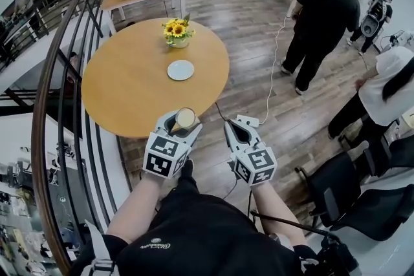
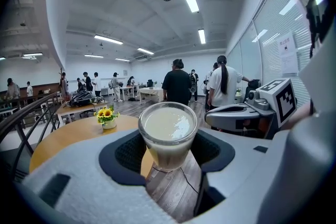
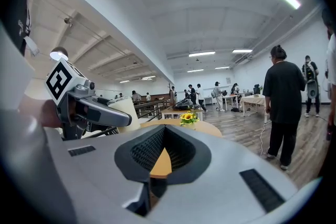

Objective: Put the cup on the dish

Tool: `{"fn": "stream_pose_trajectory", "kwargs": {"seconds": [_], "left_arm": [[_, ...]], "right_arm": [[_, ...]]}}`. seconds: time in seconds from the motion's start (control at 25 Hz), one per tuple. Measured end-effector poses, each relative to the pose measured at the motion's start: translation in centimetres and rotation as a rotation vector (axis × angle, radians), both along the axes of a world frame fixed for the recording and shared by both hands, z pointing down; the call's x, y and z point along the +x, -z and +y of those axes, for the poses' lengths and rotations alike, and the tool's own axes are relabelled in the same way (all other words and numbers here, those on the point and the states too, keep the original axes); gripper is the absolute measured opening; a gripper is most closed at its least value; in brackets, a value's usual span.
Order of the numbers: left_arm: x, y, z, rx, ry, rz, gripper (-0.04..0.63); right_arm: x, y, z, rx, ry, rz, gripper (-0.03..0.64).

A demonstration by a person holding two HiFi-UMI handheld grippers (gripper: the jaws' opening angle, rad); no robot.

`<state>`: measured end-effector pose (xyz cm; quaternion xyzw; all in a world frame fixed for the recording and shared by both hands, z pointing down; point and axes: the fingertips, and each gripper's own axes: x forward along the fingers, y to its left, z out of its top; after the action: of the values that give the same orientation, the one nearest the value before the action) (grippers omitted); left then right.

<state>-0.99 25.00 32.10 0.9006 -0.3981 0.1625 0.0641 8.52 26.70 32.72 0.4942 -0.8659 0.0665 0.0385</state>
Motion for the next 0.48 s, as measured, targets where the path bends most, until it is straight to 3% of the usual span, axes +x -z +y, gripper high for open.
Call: {"fn": "stream_pose_trajectory", "kwargs": {"seconds": [0.48], "left_arm": [[-0.2, -0.7, -10.1, -0.019, -0.013, 0.001, 0.258]], "right_arm": [[0.1, -0.9, -9.8, -0.032, -0.025, -0.003, 0.002]]}}
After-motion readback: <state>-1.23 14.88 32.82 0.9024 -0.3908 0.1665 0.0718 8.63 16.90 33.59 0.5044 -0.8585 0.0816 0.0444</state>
